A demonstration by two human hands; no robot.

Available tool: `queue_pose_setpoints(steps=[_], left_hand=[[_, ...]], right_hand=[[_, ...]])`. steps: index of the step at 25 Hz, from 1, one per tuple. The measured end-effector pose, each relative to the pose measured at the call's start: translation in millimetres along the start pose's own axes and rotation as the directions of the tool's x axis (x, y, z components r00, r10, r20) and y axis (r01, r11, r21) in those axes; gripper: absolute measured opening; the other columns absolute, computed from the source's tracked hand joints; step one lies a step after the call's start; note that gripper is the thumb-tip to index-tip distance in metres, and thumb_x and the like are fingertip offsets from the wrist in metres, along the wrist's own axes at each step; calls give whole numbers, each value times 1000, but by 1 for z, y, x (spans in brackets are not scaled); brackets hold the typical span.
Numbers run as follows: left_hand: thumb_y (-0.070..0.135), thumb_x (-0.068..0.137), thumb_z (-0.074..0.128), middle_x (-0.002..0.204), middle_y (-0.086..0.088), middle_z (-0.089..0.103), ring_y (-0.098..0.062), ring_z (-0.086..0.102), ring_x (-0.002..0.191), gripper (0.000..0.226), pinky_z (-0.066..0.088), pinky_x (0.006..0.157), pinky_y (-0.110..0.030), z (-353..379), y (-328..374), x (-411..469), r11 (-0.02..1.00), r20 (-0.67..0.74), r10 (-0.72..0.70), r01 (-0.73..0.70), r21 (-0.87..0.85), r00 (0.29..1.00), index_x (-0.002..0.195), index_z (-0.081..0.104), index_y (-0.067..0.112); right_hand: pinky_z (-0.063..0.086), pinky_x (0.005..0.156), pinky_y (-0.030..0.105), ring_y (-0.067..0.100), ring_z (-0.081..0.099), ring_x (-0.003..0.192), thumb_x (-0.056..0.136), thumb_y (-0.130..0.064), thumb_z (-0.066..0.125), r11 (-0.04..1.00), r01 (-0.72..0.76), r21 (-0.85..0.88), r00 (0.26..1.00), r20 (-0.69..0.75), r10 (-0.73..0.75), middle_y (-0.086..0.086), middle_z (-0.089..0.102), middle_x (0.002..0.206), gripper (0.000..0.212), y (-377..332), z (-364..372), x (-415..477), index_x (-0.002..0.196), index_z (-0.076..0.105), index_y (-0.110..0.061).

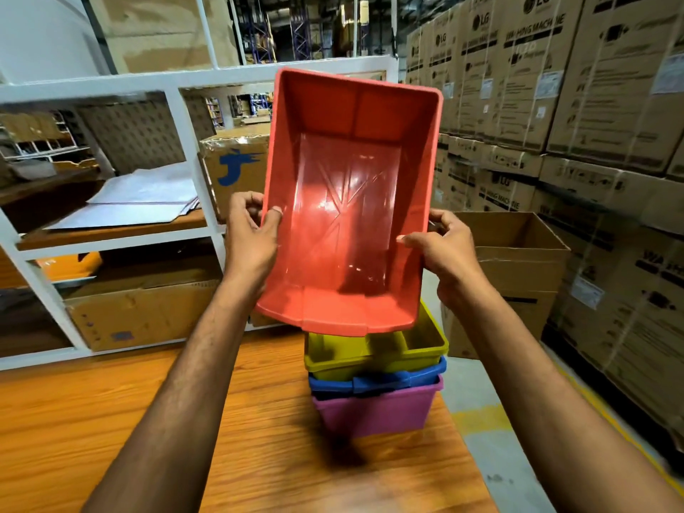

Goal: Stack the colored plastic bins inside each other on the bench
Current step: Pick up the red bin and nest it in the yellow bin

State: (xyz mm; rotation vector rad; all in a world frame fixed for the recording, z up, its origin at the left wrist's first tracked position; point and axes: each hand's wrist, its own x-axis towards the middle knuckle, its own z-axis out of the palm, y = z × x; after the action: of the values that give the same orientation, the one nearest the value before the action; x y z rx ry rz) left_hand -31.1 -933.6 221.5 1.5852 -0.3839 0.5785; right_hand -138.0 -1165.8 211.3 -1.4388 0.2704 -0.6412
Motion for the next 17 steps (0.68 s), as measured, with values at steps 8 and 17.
queue_pose_setpoints(steps=[8, 17], left_hand=[[31, 99, 64, 97, 2, 68, -9, 64, 80, 18, 53, 70, -27, -11, -10, -4, 908, 182, -373, 398, -130, 910, 114, 60, 23], [22, 97, 65, 93, 2, 73, -11, 66, 87, 16, 58, 83, -33, -21, -1, 27, 762, 455, -552, 644, -64, 699, 113, 66, 21]], right_hand=[[58, 77, 30, 9, 71, 80, 81, 19, 67, 1000, 8, 21, 943, 333, -14, 1, 69, 97, 57, -8, -32, 20, 131, 60, -8], [59, 77, 30, 17, 69, 97, 86, 18, 60, 966, -249, 75, 886, 420, 196, 7, 73, 103, 52, 3, -34, 66, 132, 60, -5]])
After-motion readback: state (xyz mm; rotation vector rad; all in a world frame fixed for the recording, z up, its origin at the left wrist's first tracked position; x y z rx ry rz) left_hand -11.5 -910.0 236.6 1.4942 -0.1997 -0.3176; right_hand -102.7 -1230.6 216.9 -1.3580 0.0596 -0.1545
